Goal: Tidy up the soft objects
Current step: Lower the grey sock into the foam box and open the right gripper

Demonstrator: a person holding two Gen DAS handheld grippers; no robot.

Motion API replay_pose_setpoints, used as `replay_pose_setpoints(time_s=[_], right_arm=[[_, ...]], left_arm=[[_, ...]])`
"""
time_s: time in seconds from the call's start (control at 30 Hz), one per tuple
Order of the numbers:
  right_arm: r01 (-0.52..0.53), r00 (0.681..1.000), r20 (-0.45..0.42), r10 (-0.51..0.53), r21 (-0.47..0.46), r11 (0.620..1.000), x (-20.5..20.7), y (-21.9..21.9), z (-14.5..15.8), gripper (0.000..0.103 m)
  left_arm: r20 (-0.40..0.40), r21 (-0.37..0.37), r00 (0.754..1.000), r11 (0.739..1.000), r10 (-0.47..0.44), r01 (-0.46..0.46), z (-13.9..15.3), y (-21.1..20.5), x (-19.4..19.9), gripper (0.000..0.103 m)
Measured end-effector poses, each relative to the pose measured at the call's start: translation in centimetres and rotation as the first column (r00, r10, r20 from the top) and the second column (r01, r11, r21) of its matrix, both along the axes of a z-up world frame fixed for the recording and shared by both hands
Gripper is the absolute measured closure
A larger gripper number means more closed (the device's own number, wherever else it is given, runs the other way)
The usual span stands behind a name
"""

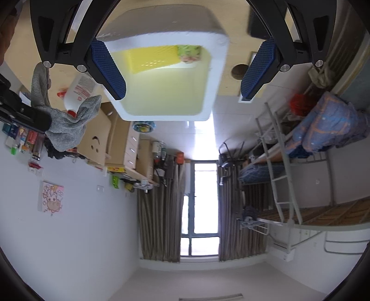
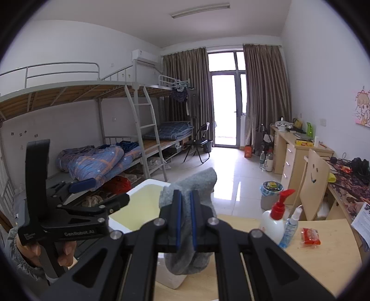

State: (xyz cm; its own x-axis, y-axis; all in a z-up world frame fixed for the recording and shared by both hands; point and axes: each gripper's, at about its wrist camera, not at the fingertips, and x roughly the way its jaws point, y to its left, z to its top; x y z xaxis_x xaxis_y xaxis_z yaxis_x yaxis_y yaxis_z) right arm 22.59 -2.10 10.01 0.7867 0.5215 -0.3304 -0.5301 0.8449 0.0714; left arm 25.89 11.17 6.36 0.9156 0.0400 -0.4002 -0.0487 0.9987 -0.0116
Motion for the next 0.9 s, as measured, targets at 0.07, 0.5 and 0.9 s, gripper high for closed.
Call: replay_pose_setpoints(time_s=[0.07, 0.5, 0.9], right_arm=[[-0.010, 1.000, 0.001, 0.010, -0.003, 1.000, 0.1, 0.4, 0.0, 0.093], [-0.086, 0.996, -0.009, 0.086, -0.013, 0.996, 1.1, 3.5, -0.2, 0.093], [-0.138, 0.990, -0.036, 0.137, -0.031, 0.990, 2.3, 6.1, -1.0, 0.093]], left_arm=[[0.011, -0.003, 1.000, 1.000, 0.021, -0.021, 0.2, 0.5, -0.7, 0.003], [0.047, 0.008, 0.992, 0.993, 0.116, -0.116, 0.4, 3.0, -3.2, 0.002], [0.068, 0.009, 0.984, 0.986, 0.167, -0.168, 0.0, 4.7, -5.2, 0.002]])
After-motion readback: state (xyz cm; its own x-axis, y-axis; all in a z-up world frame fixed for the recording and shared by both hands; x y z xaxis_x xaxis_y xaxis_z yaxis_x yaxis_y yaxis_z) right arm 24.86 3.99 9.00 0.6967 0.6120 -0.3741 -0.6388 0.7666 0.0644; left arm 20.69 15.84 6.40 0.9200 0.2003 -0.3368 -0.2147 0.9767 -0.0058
